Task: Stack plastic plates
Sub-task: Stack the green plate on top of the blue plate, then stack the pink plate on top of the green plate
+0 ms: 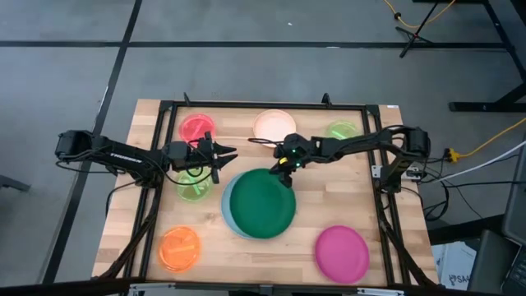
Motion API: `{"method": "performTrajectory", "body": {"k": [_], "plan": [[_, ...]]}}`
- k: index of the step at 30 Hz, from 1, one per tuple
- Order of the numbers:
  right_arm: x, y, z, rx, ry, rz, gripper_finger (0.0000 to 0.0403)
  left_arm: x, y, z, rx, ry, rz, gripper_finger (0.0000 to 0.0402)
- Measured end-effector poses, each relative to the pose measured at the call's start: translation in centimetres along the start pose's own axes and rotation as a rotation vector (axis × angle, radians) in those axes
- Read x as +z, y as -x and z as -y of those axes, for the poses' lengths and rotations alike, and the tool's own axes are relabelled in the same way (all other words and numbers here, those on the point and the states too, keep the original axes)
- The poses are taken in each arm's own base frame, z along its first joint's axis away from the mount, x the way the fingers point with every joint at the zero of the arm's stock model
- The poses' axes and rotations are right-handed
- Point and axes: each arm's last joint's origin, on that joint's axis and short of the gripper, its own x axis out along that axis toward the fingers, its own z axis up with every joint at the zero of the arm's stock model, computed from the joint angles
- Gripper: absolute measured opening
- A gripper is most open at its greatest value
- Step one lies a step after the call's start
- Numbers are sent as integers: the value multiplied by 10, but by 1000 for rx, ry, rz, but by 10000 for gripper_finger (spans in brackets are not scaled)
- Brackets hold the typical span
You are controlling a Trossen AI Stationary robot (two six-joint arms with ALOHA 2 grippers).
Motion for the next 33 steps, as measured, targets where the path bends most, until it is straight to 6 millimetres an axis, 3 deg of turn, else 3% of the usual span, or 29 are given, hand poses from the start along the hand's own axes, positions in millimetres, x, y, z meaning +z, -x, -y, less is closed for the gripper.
{"method": "performTrajectory", "body": {"k": [11,21,27,33], "plan": [[-1,-6,2,-1,36,-6,7,0,0,0,0,-1,-3,101],[0,-5,2,-10,103,-5,109,0,0,0,-7,1,-4,101],[1,13,-3,-54,222,-45,134,0,0,0,-8,1,-4,101],[3,34,-4,-230,404,-84,135,0,0,0,-9,2,4,101]]}}
